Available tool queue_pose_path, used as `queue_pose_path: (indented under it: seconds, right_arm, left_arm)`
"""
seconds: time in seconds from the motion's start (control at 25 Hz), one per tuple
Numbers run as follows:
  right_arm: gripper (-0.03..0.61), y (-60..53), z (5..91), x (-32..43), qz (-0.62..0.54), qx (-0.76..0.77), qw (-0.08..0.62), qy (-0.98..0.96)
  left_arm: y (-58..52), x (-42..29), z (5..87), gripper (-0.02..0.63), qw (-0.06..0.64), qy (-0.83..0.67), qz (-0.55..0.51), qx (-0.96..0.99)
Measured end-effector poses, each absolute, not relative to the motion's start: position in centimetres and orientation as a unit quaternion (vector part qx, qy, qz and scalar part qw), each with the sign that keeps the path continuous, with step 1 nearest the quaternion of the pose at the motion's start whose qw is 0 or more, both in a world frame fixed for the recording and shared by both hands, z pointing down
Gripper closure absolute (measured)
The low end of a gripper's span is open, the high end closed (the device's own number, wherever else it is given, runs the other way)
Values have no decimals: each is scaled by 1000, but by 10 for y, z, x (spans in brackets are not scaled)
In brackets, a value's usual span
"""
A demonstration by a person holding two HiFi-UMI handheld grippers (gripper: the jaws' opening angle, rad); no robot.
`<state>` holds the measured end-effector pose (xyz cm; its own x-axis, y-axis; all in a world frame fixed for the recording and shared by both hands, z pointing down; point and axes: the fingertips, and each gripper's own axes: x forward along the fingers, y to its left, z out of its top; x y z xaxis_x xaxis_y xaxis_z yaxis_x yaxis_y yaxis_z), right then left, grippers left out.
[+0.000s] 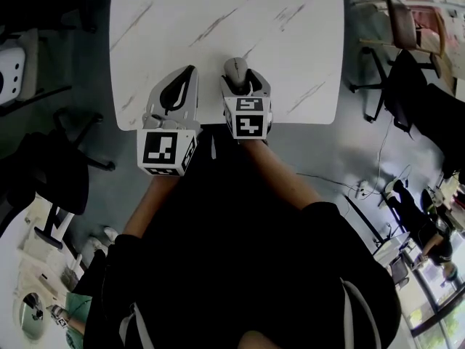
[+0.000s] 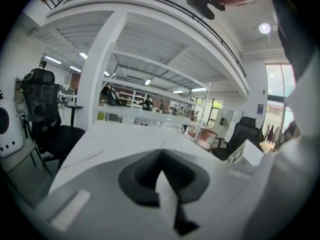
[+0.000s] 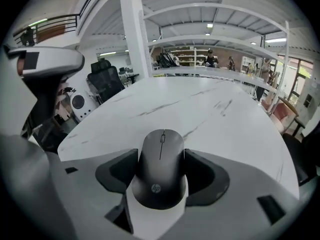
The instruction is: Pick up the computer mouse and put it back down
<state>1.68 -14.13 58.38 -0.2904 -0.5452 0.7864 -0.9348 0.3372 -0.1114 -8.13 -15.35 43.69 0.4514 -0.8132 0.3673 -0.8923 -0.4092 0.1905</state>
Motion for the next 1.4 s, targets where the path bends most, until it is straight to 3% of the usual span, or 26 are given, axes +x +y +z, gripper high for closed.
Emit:
queue_pose_path:
  seconds: [1.4]
  right_arm:
    - [311,-133,594,12,308,467,357,-748]
  left_arm:
    - [-152,-75,441,607,195,-509,106,831]
